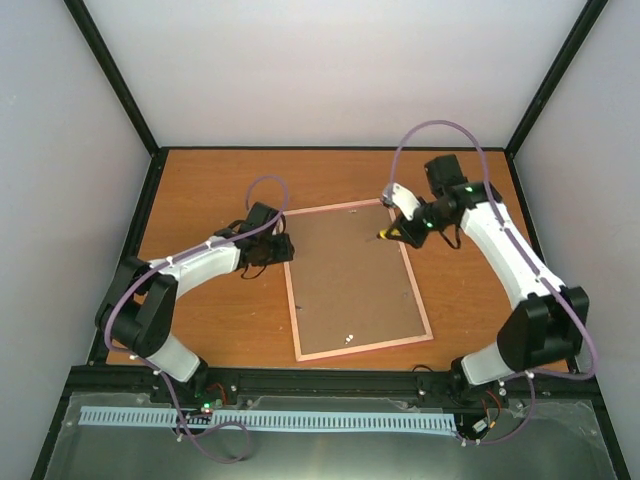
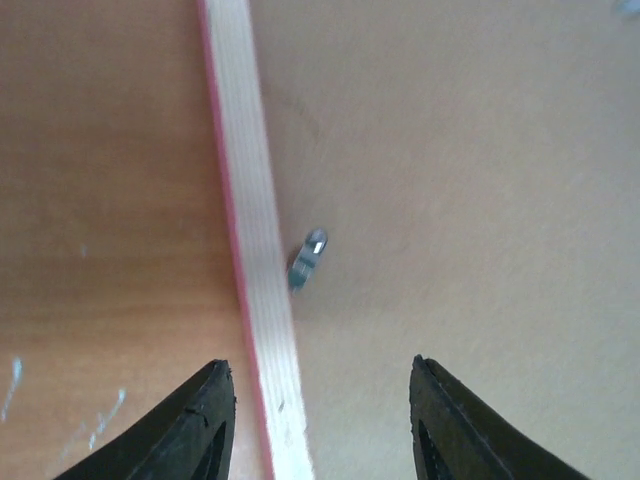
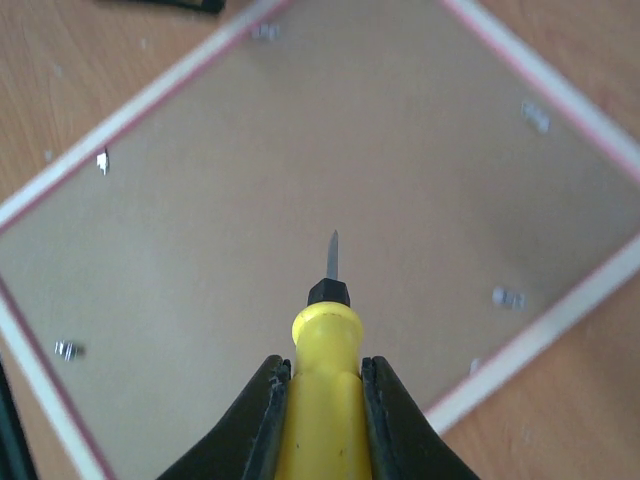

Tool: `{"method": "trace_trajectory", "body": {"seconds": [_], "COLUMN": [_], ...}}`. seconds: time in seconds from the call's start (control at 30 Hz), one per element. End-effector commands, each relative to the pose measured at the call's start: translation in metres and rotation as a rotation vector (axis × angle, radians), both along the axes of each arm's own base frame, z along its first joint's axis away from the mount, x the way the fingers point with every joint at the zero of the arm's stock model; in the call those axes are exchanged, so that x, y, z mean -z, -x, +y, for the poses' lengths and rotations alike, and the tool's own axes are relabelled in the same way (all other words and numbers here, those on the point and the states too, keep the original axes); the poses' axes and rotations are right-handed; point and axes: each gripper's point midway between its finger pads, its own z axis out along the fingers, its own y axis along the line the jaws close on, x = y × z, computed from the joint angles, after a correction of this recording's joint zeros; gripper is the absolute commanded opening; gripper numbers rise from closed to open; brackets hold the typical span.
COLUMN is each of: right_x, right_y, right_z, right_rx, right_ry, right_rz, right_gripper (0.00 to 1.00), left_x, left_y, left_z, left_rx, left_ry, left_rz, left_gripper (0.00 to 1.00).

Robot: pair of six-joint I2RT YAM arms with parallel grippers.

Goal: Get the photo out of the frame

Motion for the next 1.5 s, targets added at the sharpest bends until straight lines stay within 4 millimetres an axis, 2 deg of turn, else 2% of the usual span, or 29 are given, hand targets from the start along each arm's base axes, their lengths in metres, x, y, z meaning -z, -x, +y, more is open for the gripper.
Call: {"method": "trace_trajectory", "body": {"seconds": [0.0,0.1,0.23,0.4,0.57,0.7,0.83,1.47], "right_x": [-0.018,-0.006,0.018,0.041,0.063,0.079,0.087,0.115], "right_y": [-0.036,-0.041,-0.049,-0.053,-0.052,-0.052,-0.056,-0.092], "right_z": [0.053,0.092,0.132,0.165,0.187,0.199,0.206,0.209], "right_rx": [-0.003,-0.083,-0.144,-0.177,-0.204,-0.208,-0.198,-0.032], "right_ry": [-0.109,-0.115,-0.101,-0.087,-0.064,-0.026,-0.001,0.068], "right_rz": [-0.035,0.007,0.069,0.112,0.153,0.162,0.159,0.136], "right_gripper": [0.03,0.03,0.03,0.03,0.03,0.03,0.03,0.03], "left_x": [0.019,0.032,0.05,0.061,0.068,0.071,0.075,0.077], "left_y": [0.024,0.032,0.042,0.05,0.054,0.054,0.056,0.06], "left_z": [-0.005,-0.006,0.002,0.005,0.004,0.004,0.002,0.002], "left_rx": [-0.014,-0.01,-0.029,-0.013,0.012,0.017,0.021,0.03], "left_ry": [0.043,0.046,0.018,0.014,0.014,0.013,0.019,0.031], "left_rz": [0.078,0.105,0.145,0.149,0.156,0.157,0.166,0.17], "left_gripper": [0.48,0.45,0.37,0.26,0.17,0.14,0.12,0.05]}}
